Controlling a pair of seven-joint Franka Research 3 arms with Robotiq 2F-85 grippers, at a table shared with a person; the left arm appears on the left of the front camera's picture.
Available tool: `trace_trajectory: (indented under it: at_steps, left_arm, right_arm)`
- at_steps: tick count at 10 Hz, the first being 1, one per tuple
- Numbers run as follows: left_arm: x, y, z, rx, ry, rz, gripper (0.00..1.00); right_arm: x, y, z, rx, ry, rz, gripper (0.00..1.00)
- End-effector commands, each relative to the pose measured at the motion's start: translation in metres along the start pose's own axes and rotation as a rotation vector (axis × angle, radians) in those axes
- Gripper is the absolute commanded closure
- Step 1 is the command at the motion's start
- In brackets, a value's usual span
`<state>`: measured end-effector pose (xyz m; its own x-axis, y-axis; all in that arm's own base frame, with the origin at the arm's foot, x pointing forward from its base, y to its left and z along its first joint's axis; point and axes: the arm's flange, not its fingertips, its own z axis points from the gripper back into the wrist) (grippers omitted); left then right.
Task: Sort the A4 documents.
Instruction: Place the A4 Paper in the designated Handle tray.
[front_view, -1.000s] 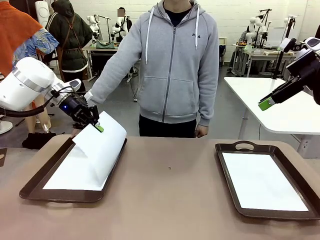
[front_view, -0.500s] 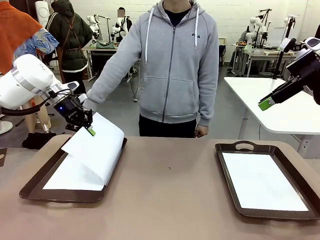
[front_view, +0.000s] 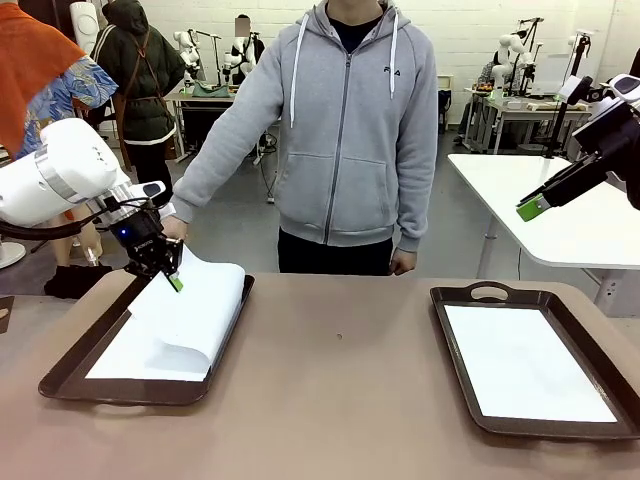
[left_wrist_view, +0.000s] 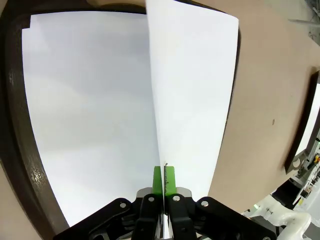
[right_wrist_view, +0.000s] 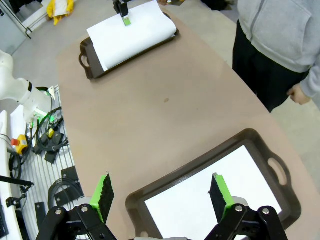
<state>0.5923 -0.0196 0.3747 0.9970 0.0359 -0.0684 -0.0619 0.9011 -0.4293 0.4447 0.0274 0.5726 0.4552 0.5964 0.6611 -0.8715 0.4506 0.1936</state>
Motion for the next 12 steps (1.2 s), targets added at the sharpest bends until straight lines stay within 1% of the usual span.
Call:
trace_trajectory:
  at_steps: [1, 3, 5, 10, 12]
  left_arm:
    - [-0.002, 0.006, -0.002, 0.069, -0.033, 0.034, 0.99]
    - [-0.002, 0.016, 0.006, 0.128, -0.060, 0.036, 0.99]
    - [-0.003, 0.017, 0.016, 0.155, -0.083, 0.025, 0.99]
    - [-0.002, 0.016, 0.004, 0.160, -0.051, 0.012, 0.99]
    - [-0.006, 0.020, -0.002, 0.159, -0.034, 0.030, 0.99]
  right_arm:
    - [0.001, 0.000, -0.001, 0.004, -0.003, 0.001, 0.00]
    - [0.001, 0.000, -0.001, 0.004, -0.003, 0.001, 0.00]
    - [0.001, 0.000, -0.001, 0.004, -0.003, 0.001, 0.00]
    - [0.001, 0.000, -0.001, 0.004, -0.003, 0.001, 0.00]
    - [0.001, 0.000, -0.001, 0.004, -0.003, 0.001, 0.00]
